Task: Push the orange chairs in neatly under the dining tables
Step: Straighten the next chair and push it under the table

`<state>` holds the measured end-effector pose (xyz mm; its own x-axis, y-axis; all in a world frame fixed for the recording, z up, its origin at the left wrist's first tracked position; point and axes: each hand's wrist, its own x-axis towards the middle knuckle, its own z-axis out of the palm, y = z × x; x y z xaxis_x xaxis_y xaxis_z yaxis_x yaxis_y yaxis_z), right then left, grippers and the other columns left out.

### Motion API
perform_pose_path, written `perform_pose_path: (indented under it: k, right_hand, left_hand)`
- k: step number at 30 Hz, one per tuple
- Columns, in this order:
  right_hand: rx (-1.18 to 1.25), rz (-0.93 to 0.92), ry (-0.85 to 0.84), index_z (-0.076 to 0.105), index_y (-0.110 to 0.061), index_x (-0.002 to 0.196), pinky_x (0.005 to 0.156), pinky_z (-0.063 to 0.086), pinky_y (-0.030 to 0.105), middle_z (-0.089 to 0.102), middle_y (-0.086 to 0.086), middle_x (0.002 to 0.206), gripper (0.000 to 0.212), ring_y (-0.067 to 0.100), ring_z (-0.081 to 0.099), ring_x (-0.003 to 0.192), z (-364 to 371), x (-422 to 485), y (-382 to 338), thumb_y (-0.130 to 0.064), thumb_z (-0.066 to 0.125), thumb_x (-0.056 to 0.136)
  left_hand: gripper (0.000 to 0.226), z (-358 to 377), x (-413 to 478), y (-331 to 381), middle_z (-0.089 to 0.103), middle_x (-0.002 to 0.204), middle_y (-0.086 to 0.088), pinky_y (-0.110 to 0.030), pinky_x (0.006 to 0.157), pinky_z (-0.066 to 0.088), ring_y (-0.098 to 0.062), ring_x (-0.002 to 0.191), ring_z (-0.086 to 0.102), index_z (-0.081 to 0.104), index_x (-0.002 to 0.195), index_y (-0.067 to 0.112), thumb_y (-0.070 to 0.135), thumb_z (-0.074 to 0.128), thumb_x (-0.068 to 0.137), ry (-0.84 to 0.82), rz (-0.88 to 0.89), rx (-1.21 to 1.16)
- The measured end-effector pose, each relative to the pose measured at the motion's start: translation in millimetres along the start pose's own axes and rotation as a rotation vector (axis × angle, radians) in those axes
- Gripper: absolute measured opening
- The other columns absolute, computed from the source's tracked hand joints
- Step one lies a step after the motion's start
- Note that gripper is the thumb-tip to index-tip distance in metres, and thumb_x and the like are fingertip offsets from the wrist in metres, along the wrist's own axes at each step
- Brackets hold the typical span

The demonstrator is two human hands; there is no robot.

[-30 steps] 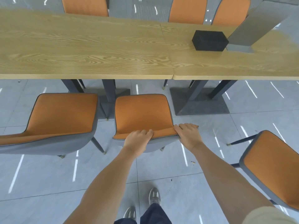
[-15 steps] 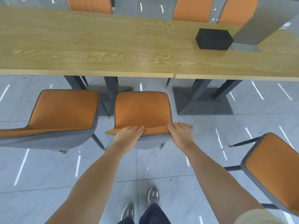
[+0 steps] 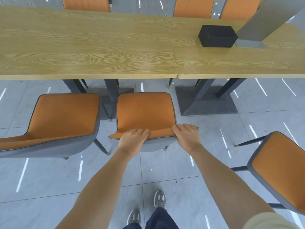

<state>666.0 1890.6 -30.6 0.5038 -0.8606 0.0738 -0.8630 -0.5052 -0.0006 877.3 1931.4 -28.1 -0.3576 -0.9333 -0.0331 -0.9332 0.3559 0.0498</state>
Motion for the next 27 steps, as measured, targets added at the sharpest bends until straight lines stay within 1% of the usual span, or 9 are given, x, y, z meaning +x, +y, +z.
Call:
perform_pose_path:
  k: [2, 4, 6, 8, 13, 17, 20, 25, 27]
  right_hand:
    - [-0.026, -0.027, 0.073, 0.062, -0.007, 0.06, 0.045, 0.042, 0.021, 0.052, 0.004, 0.046, 0.015, 0.023, 0.05, 0.038, -3.9, 4.3, 4.7, -0.004, 0.06, 0.047]
    - [-0.027, -0.02, 0.084, 0.062, -0.007, 0.061, 0.047, 0.044, 0.022, 0.052, 0.004, 0.046, 0.022, 0.025, 0.052, 0.039, -3.4, 6.9, 14.2, -0.003, 0.041, 0.058]
    - [-0.063, 0.041, 0.075, 0.064, -0.007, 0.062, 0.049, 0.047, 0.024, 0.055, 0.005, 0.048, 0.018, 0.025, 0.054, 0.041, -3.1, 8.3, 23.1, 0.005, 0.058, 0.049]
    - [-0.069, 0.054, 0.027, 0.065, -0.007, 0.063, 0.05, 0.048, 0.025, 0.057, 0.005, 0.05, 0.035, 0.024, 0.055, 0.042, -2.0, 9.9, 28.5, 0.01, 0.073, 0.032]
    - [-0.071, 0.059, -0.035, 0.065, -0.008, 0.063, 0.049, 0.048, 0.024, 0.056, 0.004, 0.048, 0.039, 0.024, 0.055, 0.042, -6.7, 7.8, 25.4, 0.009, 0.078, 0.03]
    - [-0.075, 0.037, -0.049, 0.064, -0.009, 0.061, 0.048, 0.047, 0.022, 0.056, 0.003, 0.047, 0.039, 0.023, 0.055, 0.041, -9.5, 5.0, 19.3, 0.007, 0.08, 0.029]
    - [-0.069, 0.012, -0.034, 0.064, -0.01, 0.06, 0.046, 0.045, 0.02, 0.055, 0.002, 0.046, 0.041, 0.022, 0.055, 0.04, -9.6, 1.3, 11.4, 0.004, 0.081, 0.025]
    - [-0.08, 0.059, -0.034, 0.062, -0.012, 0.061, 0.048, 0.045, 0.021, 0.056, 0.0, 0.048, 0.044, 0.022, 0.055, 0.042, -11.6, -3.6, -7.0, 0.002, 0.081, 0.024]
    - [-0.063, 0.107, -0.103, 0.063, -0.01, 0.08, 0.065, 0.049, 0.028, 0.065, 0.003, 0.068, 0.042, 0.025, 0.062, 0.065, -16.4, -4.6, -11.8, -0.005, 0.085, 0.044]
  left_hand:
    - [0.057, -2.4, 6.9, 2.2, 0.049, 0.043, 0.005, -0.015, 0.04, 0.014, -0.015, 0.033, 0.045, 0.066, 0.07, 0.017, -0.004, 0.077, 0.018, 0.012, 0.006, 0.004]
    - [0.056, -1.7, 15.2, 8.7, 0.051, 0.043, 0.005, -0.016, 0.038, 0.014, -0.015, 0.032, 0.046, 0.067, 0.07, 0.015, -0.003, 0.078, 0.019, 0.016, 0.02, -0.009]
    - [0.056, 0.0, 22.7, 15.1, 0.053, 0.045, 0.005, -0.015, 0.034, 0.019, -0.015, 0.033, 0.047, 0.069, 0.072, 0.013, -0.001, 0.079, 0.019, 0.008, 0.045, -0.019]
    - [0.056, -0.4, 27.0, 17.3, 0.053, 0.044, 0.005, -0.015, 0.035, 0.016, -0.014, 0.032, 0.046, 0.069, 0.071, 0.014, 0.0, 0.08, 0.018, 0.018, 0.063, -0.013]
    - [0.054, -0.4, 23.5, 15.2, 0.053, 0.045, 0.006, -0.015, 0.039, 0.014, -0.014, 0.033, 0.046, 0.068, 0.073, 0.015, -0.001, 0.079, 0.023, -0.003, 0.081, -0.012]
    - [0.058, 1.8, 18.7, 10.9, 0.061, 0.057, 0.004, -0.016, 0.035, 0.032, -0.016, 0.043, 0.054, 0.066, 0.089, 0.014, 0.0, 0.083, 0.035, -0.05, 0.022, -0.056]
    - [0.053, 0.7, 11.7, 6.1, 0.065, 0.101, -0.007, -0.031, 0.066, 0.049, -0.028, 0.086, 0.06, 0.048, 0.127, 0.011, -0.002, 0.06, 0.077, -0.126, -0.022, -0.149]
    - [0.053, -5.8, -0.2, -1.1, 0.057, 0.122, -0.005, -0.035, 0.086, 0.045, -0.027, 0.108, 0.054, 0.037, 0.136, 0.015, 0.012, 0.058, 0.087, -0.195, -0.059, -0.158]
    - [0.058, -7.1, -3.0, 0.3, 0.053, 0.13, -0.004, -0.033, 0.095, 0.041, -0.025, 0.118, 0.049, 0.031, 0.14, 0.017, 0.025, 0.058, 0.089, -0.187, -0.073, -0.13]
